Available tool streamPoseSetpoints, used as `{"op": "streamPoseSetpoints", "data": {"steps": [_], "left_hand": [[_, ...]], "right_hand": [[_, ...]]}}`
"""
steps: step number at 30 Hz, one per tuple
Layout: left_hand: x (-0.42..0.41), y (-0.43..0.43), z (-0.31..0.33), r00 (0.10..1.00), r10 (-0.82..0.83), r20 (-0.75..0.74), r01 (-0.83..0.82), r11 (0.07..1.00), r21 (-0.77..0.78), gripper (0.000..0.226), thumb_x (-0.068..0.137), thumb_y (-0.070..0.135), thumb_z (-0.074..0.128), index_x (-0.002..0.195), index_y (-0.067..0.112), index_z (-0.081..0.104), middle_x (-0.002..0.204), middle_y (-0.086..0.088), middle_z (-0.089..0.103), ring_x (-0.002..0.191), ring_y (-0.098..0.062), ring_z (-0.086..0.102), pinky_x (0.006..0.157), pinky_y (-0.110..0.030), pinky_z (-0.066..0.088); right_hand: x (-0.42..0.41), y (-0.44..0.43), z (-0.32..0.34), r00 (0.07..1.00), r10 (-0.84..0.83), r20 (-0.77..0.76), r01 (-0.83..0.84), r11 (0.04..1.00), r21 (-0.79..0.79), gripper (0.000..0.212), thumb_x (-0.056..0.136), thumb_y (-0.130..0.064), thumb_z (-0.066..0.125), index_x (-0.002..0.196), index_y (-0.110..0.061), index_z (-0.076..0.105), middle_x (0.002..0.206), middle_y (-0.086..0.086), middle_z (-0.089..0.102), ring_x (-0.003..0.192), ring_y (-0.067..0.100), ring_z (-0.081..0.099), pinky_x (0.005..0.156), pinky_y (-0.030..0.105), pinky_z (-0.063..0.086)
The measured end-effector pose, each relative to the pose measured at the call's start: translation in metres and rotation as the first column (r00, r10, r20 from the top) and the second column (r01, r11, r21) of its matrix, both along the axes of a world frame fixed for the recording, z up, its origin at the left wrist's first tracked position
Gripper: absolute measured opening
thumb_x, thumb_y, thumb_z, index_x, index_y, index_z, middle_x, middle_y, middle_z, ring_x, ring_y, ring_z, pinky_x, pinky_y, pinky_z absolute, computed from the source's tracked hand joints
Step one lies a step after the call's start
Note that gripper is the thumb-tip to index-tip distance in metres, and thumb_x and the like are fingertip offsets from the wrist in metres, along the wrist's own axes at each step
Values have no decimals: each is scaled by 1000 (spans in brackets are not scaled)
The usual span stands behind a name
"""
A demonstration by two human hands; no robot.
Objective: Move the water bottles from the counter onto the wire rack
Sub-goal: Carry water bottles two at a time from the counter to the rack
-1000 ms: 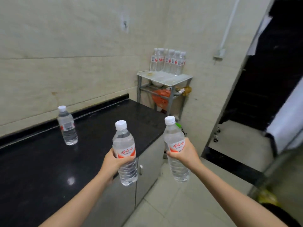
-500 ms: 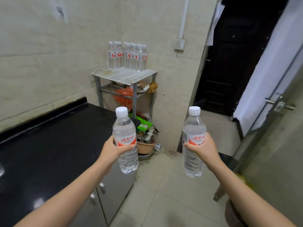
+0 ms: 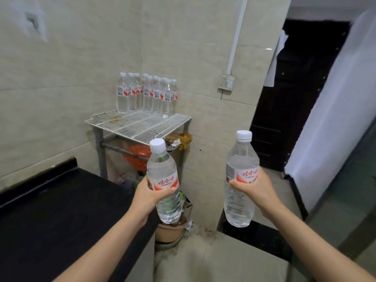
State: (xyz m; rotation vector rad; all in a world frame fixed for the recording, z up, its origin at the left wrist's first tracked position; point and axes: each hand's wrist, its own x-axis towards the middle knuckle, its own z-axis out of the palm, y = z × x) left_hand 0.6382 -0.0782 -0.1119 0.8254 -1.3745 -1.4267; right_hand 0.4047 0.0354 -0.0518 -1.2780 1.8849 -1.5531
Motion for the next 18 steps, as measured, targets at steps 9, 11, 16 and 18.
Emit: {"op": "streamPoseSetpoints", "data": {"steps": [9,11,16,18], "left_hand": [[31,-106,-17,975,204,92,-202,979,-29,46,56,4,83,88,29,62,83,11,72,74,-1,68,62,-17,50],[41,-124,-19,957,267,118,-266,964,-24,47,56,3,83,88,28,62,87,7,71,78,-8,68,67,-25,51],[64,-173,-4,897,419,141,-414,908,-61,46,55,7,84,89,27,61,89,6,70,81,-10,67,68,-27,50],[66,-194,8,862,488,136,-478,873,-99,48,55,8,84,93,25,61,92,4,70,83,-12,66,72,-30,51]], "right_hand": [[-2,-128,-21,990,121,77,-127,988,85,32,67,-2,77,83,-21,57,79,-3,65,71,9,60,57,15,48],[-3,-161,-21,984,160,75,-167,981,103,31,67,-1,76,81,-21,57,78,-3,65,69,8,60,52,10,48],[0,-262,0,958,279,63,-282,958,49,31,66,-1,77,82,-21,59,83,-2,66,70,7,61,59,19,49],[-1,-309,13,936,350,37,-350,937,-5,31,66,-3,77,85,-22,61,84,-3,68,70,5,65,61,20,52]]}}
